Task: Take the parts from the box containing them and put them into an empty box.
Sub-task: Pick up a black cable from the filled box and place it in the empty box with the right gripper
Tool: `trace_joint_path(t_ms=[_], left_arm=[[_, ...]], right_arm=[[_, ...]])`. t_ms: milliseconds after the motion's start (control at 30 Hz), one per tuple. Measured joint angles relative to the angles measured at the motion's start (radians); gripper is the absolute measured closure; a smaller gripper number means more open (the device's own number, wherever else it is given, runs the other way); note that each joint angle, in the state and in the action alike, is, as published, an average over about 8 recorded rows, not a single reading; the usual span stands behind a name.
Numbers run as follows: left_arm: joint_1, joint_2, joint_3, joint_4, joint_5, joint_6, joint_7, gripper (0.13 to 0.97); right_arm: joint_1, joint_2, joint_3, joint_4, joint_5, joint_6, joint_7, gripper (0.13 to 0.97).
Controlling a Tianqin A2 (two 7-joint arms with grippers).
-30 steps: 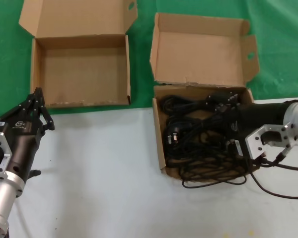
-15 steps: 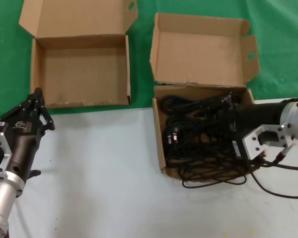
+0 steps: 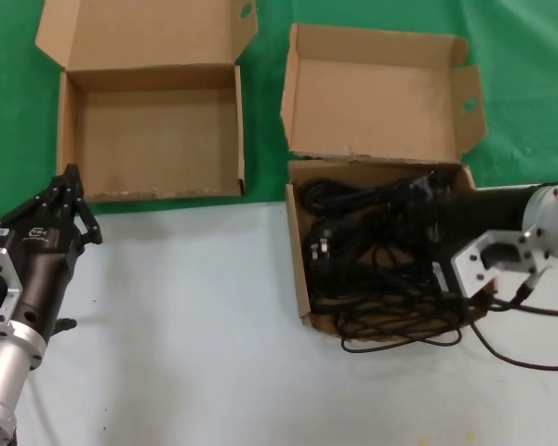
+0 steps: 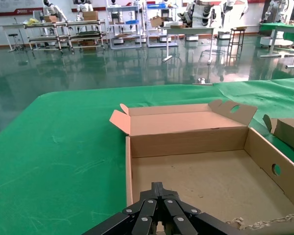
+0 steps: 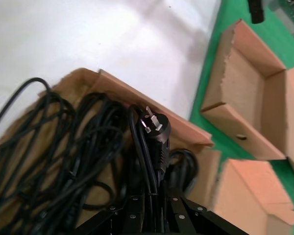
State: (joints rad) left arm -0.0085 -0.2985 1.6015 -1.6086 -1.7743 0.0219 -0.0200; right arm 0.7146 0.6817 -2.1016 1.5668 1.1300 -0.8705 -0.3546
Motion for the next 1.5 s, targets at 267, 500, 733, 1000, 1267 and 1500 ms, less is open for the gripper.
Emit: trace_joint_path(t_ms=[267, 500, 733, 1000, 1267, 1500], left_arm=[[0.000, 0.000, 0.000, 0.000, 0.000, 0.000, 0.000, 0.952], [0.000, 0.000, 0.000, 0.000, 0.000, 0.000, 0.000, 0.952], [0.000, 0.000, 0.000, 0.000, 0.000, 0.000, 0.000, 0.952], [0.000, 0.000, 0.000, 0.000, 0.000, 0.000, 0.000, 0.952], [0.000, 0.000, 0.000, 0.000, 0.000, 0.000, 0.000, 0.952], [0.000, 0.000, 0.000, 0.000, 0.000, 0.000, 0.000, 0.952]], right_arm=[[0.040, 0.018, 0.039, 0.116, -0.047, -0.038, 0.087, 0.887], [0.126, -0.039, 0.040, 0.131, -0.076, -0.040, 0.098, 0.888], [0.224, -0.176, -0.012, 0.025, -0.107, -0.005, 0.057, 0.889], [0.314, -0.355, -0.083, -0.182, -0.122, 0.062, -0.017, 0.889], [0.381, -0.503, -0.123, -0.396, -0.076, 0.147, -0.121, 0.889], [0.403, -0.556, -0.132, -0.501, -0.027, 0.203, -0.199, 0.889]])
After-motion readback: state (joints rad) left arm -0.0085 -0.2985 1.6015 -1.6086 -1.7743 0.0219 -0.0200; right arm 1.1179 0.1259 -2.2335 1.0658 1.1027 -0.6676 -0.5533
